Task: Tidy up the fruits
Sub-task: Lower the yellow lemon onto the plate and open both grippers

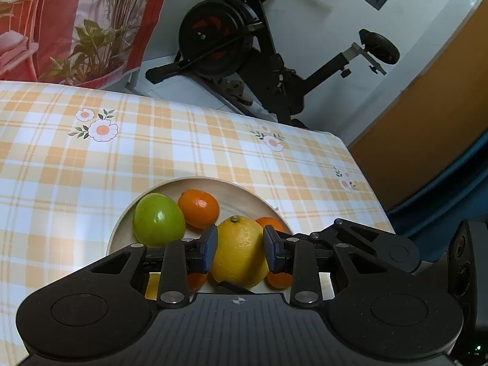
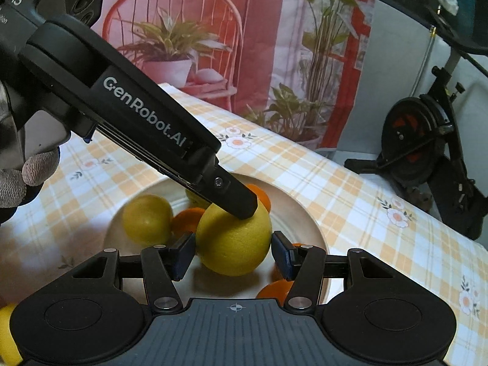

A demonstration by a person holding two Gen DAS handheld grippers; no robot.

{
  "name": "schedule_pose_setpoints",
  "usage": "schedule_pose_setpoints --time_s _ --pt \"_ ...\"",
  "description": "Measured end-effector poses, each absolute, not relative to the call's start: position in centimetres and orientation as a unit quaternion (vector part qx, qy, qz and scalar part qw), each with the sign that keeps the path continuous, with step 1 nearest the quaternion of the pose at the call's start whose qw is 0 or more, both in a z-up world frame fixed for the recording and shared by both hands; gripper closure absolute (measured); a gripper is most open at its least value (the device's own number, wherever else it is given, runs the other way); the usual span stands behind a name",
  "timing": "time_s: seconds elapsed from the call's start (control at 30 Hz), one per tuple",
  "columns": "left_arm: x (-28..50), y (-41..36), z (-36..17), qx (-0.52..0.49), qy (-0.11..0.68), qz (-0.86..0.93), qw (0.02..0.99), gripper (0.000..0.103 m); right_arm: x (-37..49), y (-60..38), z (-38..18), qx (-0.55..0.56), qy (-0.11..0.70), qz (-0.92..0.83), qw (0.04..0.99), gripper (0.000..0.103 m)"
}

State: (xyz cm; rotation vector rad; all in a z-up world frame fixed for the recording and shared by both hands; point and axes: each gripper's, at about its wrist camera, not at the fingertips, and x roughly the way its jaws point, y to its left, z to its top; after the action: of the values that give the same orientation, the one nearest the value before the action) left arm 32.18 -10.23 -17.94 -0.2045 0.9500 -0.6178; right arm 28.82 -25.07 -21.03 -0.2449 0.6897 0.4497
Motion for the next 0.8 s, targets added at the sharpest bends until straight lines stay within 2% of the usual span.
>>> schedule_pose_setpoints --time_s 0.53,0.8 --pt "33.4 -10.0 -17.9 -0.103 0.438 -0.267 0.852 0.069 30.1 -24.4 -21.6 -0.168 0.327 0.202 0.908 0.052" --pt "32.4 -8.9 -16.9 -0.093 0.425 -0.248 0.866 0.069 29.4 -25.0 -20.6 -0.137 0.322 0.194 0.916 0.051"
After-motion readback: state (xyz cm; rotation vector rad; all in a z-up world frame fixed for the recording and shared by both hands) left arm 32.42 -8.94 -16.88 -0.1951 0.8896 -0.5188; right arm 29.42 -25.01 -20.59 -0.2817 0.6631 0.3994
